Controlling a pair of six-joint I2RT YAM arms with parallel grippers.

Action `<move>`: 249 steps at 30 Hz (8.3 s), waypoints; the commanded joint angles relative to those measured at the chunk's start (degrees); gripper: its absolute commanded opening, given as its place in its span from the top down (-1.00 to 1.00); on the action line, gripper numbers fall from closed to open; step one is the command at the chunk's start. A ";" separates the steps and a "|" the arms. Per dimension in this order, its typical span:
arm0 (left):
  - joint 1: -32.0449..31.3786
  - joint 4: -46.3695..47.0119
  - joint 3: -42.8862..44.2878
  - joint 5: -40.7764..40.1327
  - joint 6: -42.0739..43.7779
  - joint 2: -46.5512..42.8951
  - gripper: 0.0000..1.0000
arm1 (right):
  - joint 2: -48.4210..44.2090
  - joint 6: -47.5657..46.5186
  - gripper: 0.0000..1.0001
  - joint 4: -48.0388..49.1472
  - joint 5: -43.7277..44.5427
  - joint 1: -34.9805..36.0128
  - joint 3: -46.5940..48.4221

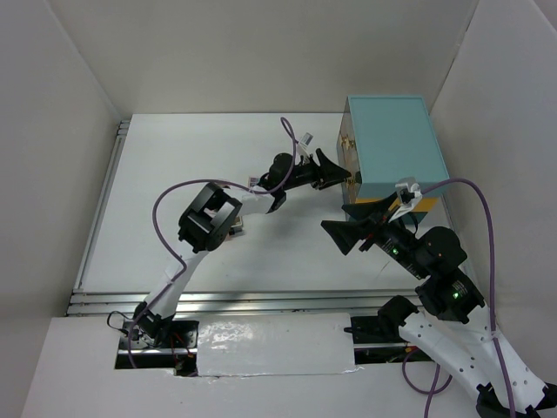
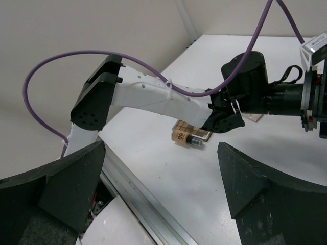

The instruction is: Organize the makeup

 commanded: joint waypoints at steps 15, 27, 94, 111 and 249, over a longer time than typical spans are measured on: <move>-1.68 5.01 3.80 1.64 -2.49 3.74 0.03 | -0.03 -0.41 -0.97 3.55 -0.81 0.33 -0.24; 0.33 5.97 -1.21 1.11 -1.26 -0.29 0.42 | 0.06 -0.41 -0.97 3.72 -0.99 0.33 -0.42; 12.56 -68.73 -24.77 -52.07 34.95 -35.29 -0.14 | 2.96 -0.41 -0.98 4.34 -3.45 0.33 -0.68; 12.47 -66.97 -26.97 -43.28 36.53 -47.14 0.82 | 5.06 -0.58 -0.97 5.13 -2.57 0.24 -0.77; 10.45 -87.37 -34.09 -46.78 31.79 -58.05 -0.99 | 43.31 -7.53 -1.00 -13.25 15.02 -6.36 28.24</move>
